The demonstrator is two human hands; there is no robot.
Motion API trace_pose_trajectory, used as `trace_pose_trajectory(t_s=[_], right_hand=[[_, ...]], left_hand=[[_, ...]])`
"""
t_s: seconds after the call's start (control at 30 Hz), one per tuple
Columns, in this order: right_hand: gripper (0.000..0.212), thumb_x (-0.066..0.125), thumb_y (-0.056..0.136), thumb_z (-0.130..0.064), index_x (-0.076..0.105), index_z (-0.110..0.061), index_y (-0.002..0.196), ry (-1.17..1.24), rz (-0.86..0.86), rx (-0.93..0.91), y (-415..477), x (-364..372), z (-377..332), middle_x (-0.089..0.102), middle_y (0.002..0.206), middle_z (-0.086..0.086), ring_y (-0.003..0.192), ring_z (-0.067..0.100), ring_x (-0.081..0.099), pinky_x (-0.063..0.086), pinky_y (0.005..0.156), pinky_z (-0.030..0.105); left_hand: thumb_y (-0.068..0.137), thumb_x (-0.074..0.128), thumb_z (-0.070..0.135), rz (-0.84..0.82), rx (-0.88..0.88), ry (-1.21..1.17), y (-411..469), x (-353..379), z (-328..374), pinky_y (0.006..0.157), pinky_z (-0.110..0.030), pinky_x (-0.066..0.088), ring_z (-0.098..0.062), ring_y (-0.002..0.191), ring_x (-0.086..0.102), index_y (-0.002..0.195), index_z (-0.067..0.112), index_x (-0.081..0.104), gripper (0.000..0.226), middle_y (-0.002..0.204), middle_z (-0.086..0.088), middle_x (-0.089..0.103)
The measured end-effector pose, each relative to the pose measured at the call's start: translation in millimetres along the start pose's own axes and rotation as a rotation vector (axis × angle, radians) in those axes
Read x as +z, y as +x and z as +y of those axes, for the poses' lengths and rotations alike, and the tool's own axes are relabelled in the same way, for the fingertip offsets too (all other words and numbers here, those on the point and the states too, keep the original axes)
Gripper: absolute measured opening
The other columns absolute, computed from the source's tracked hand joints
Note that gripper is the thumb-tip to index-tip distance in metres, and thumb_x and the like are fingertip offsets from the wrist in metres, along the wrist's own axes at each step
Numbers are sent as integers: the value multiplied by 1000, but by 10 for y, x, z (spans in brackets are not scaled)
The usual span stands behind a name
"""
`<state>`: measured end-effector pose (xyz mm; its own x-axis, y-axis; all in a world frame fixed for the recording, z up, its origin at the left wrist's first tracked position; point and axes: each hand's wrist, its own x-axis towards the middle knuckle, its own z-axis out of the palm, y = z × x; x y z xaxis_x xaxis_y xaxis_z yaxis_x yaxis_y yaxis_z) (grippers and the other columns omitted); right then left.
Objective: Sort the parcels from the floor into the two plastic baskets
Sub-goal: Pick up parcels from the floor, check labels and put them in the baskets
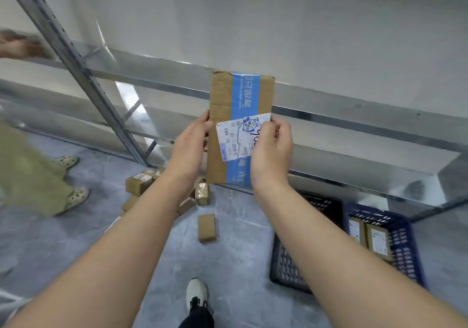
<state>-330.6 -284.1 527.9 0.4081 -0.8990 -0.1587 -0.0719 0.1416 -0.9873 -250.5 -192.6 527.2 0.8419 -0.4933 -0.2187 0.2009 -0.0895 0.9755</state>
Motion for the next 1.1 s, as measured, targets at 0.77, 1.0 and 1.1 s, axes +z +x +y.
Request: trace_pose_trajectory(t_s=[0.77, 1.0, 1.1], right_hand=[[21, 50, 104, -35, 66, -26, 114, 62, 201, -146, -263, -2841, -1252, 76, 115, 2, 101, 15, 74, 55, 66, 24], [51, 46, 77, -60, 67, -34, 115, 40, 313, -154, -104, -3700, -1312, 72, 125, 4, 109, 17, 73, 61, 80, 35], [53, 45, 75, -62, 66, -35, 115, 47, 297, -149, 68, -4126, -1290, 72, 126, 4, 111, 18, 74, 63, 80, 37]], left_hand=[[97, 39, 59, -266, 64, -60, -1702, 2235, 995, 94, -42, 53, -20, 110, 64, 123, 36, 68, 46, 114, -1, 68], [104, 26, 54, -441, 11, -12, -1877, 3124, 971, 91, -42, 53, -18, 100, 65, 120, 38, 68, 48, 101, 1, 67], [105, 25, 54, -435, 8, -1, -1985, 3574, 919, 88, -41, 54, -17, 99, 65, 113, 40, 70, 48, 99, 2, 67]])
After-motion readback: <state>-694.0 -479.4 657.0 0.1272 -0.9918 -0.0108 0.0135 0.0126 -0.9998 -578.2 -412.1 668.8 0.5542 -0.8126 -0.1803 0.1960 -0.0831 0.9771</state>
